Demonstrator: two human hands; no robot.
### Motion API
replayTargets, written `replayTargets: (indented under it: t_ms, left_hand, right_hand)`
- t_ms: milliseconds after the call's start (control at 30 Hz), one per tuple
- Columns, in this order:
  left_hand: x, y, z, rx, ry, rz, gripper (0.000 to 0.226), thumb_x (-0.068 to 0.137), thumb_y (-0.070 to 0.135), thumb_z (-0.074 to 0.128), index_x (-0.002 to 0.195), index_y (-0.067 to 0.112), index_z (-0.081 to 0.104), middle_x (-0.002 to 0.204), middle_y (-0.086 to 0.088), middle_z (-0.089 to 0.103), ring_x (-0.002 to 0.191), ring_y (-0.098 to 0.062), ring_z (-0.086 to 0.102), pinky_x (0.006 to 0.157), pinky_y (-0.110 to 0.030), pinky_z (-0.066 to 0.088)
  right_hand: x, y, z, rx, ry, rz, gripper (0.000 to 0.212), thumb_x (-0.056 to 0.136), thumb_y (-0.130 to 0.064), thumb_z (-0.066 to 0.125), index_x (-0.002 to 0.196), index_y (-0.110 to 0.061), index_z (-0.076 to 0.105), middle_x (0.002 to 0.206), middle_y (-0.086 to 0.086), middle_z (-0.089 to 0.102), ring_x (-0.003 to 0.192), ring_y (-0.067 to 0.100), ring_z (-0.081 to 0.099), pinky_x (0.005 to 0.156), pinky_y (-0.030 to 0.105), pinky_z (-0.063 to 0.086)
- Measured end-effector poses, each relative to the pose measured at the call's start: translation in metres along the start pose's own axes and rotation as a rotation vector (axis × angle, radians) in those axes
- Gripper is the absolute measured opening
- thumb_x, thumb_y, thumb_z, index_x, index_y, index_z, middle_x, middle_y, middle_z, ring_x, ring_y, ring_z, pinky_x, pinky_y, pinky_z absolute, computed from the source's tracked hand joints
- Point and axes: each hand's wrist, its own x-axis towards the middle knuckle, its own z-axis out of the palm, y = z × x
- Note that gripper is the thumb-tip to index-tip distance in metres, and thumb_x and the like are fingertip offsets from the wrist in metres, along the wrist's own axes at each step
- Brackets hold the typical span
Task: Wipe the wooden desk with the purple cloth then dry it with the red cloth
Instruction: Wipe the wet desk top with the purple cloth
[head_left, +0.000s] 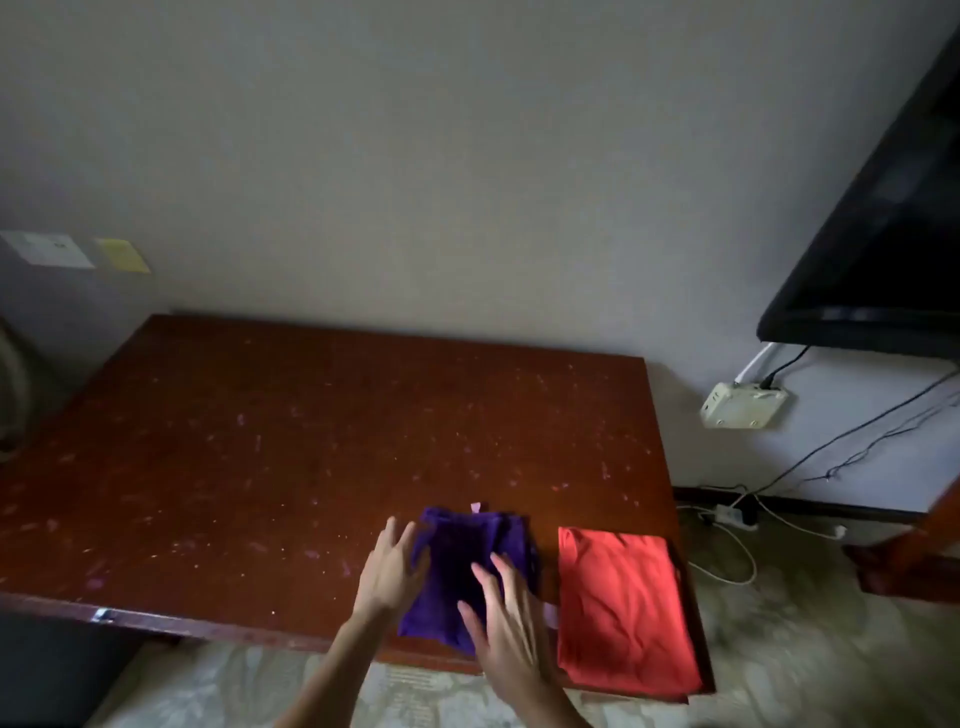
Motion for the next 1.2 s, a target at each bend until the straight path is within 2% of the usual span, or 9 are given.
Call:
replayTargets:
  t_ms: [67, 133, 200, 267, 333, 400, 733, 967, 1200]
  left_hand:
    - [0.019, -0.001, -0.003, 0.037, 0.042, -0.008, 0.039, 0.094, 0.033, 0.042, 0.118, 0.01, 0.062, 0.12, -0.017, 0.055, 0.102, -0.042, 0.059, 0.077, -0.045, 0.05]
    - [0.037, -0.006, -0.006, 0.094, 0.055, -0.035, 0.034, 0.101, 0.027, 0.042, 0.128, 0.017, 0.06, 0.131, -0.015, 0.054, 0.114, -0.04, 0.055, 0.088, -0.05, 0.048]
    - [0.045, -0.02, 0.001, 0.121, 0.087, -0.001, 0.04, 0.103, 0.028, 0.04, 0.14, 0.03, 0.056, 0.141, -0.006, 0.051, 0.122, -0.034, 0.053, 0.096, -0.051, 0.045]
    - [0.048, -0.038, 0.011, 0.127, 0.085, 0.064, 0.049, 0.102, 0.04, 0.031, 0.147, 0.037, 0.051, 0.153, 0.001, 0.047, 0.134, -0.028, 0.048, 0.106, -0.047, 0.038]
    - [0.048, -0.049, 0.022, 0.123, 0.073, 0.117, 0.054, 0.104, 0.047, 0.024, 0.154, 0.038, 0.044, 0.165, 0.001, 0.037, 0.152, -0.022, 0.032, 0.118, -0.041, 0.024]
    - [0.045, -0.056, 0.032, 0.146, 0.112, 0.155, 0.052, 0.106, 0.044, 0.027, 0.157, 0.037, 0.038, 0.168, 0.002, 0.032, 0.157, -0.014, 0.02, 0.123, -0.038, 0.017]
    - [0.044, -0.061, 0.038, 0.176, 0.13, 0.182, 0.053, 0.106, 0.039, 0.031, 0.158, 0.033, 0.036, 0.169, -0.001, 0.03, 0.158, -0.014, 0.017, 0.126, -0.041, 0.018]
    - [0.043, -0.057, 0.033, 0.158, 0.154, 0.175, 0.051, 0.106, 0.037, 0.038, 0.157, 0.031, 0.039, 0.167, -0.001, 0.034, 0.158, -0.015, 0.021, 0.126, -0.042, 0.022]
    - [0.043, -0.055, 0.037, 0.183, 0.187, 0.165, 0.054, 0.104, 0.037, 0.038, 0.158, 0.032, 0.037, 0.168, 0.0, 0.031, 0.158, -0.015, 0.02, 0.126, -0.042, 0.021]
  right_hand:
    - [0.015, -0.009, 0.013, -0.014, -0.069, -0.013, 0.057, 0.103, -0.059, 0.043, 0.146, -0.026, 0.062, 0.156, 0.007, 0.055, 0.141, 0.023, 0.055, 0.117, 0.035, 0.032]
    - [0.027, -0.007, 0.029, -0.088, -0.081, -0.052, 0.061, 0.108, -0.061, 0.032, 0.155, -0.029, 0.051, 0.166, 0.006, 0.043, 0.152, 0.023, 0.04, 0.124, 0.041, 0.02]
    - [0.033, 0.0, 0.04, -0.132, -0.131, -0.097, 0.062, 0.108, -0.063, 0.028, 0.16, -0.031, 0.044, 0.171, 0.004, 0.034, 0.157, 0.023, 0.033, 0.124, 0.046, 0.02]
    - [0.035, 0.009, 0.045, -0.159, -0.129, -0.124, 0.063, 0.108, -0.063, 0.032, 0.162, -0.032, 0.039, 0.174, 0.003, 0.026, 0.16, 0.023, 0.028, 0.125, 0.05, 0.021]
    - [0.035, 0.013, 0.047, -0.18, -0.107, -0.123, 0.064, 0.107, -0.063, 0.036, 0.164, -0.034, 0.034, 0.175, 0.001, 0.022, 0.162, 0.021, 0.019, 0.127, 0.051, 0.02]
    - [0.036, 0.011, 0.045, -0.178, -0.094, -0.101, 0.066, 0.106, -0.063, 0.039, 0.165, -0.035, 0.032, 0.176, -0.001, 0.02, 0.163, 0.02, 0.015, 0.128, 0.052, 0.02]
    - [0.083, 0.026, 0.046, -0.224, -0.108, -0.16, 0.072, 0.099, -0.066, 0.05, 0.164, -0.04, 0.033, 0.176, -0.002, 0.019, 0.163, 0.019, 0.012, 0.129, 0.054, 0.019]
    - [0.194, 0.052, 0.046, -0.288, -0.145, -0.257, 0.075, 0.098, -0.074, 0.04, 0.164, -0.041, 0.031, 0.176, -0.002, 0.021, 0.163, 0.019, 0.012, 0.13, 0.053, 0.016]
    - [0.337, 0.078, 0.053, -0.261, -0.144, -0.248, 0.079, 0.093, -0.081, 0.032, 0.162, -0.042, 0.034, 0.174, -0.002, 0.026, 0.162, 0.02, 0.017, 0.128, 0.056, 0.018]
